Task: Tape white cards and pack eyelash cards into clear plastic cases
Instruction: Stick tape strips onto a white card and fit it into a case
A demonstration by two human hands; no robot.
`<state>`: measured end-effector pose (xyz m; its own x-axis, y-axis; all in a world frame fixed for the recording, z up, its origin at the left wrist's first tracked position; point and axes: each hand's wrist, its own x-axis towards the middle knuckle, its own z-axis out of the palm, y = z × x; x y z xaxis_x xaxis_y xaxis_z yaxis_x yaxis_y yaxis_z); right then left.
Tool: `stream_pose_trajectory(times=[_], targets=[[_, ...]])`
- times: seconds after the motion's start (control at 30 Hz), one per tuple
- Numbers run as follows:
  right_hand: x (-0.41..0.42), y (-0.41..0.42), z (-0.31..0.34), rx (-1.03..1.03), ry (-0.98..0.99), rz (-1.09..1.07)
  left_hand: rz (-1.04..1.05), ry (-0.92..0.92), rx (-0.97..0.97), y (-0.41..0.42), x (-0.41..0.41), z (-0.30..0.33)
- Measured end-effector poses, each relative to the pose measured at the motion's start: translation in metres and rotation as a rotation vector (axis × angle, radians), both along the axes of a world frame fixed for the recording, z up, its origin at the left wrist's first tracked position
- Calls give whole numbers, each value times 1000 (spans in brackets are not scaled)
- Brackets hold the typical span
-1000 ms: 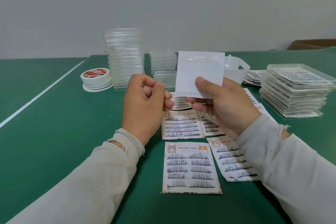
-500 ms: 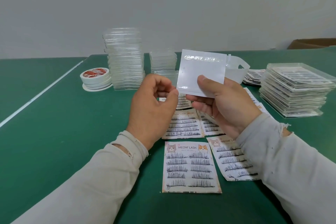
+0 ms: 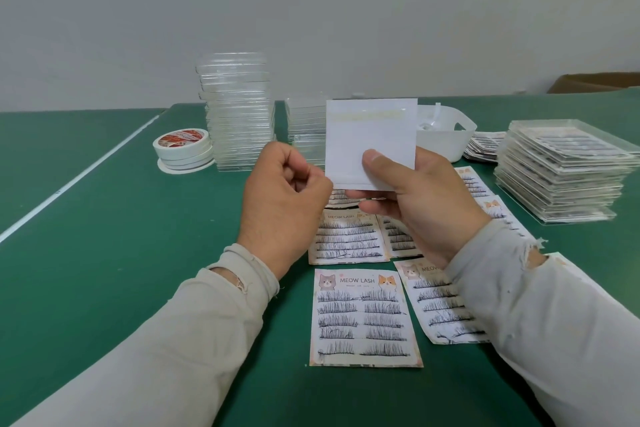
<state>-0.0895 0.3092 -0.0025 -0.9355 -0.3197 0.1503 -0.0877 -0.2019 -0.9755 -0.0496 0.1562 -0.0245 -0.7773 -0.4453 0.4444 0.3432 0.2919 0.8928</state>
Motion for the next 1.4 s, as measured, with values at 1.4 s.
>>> stream_pose_trajectory(times=[1.4], targets=[[-3,1,-3,-60,-44,-7,-7,-2,-147,1,-1,-6]])
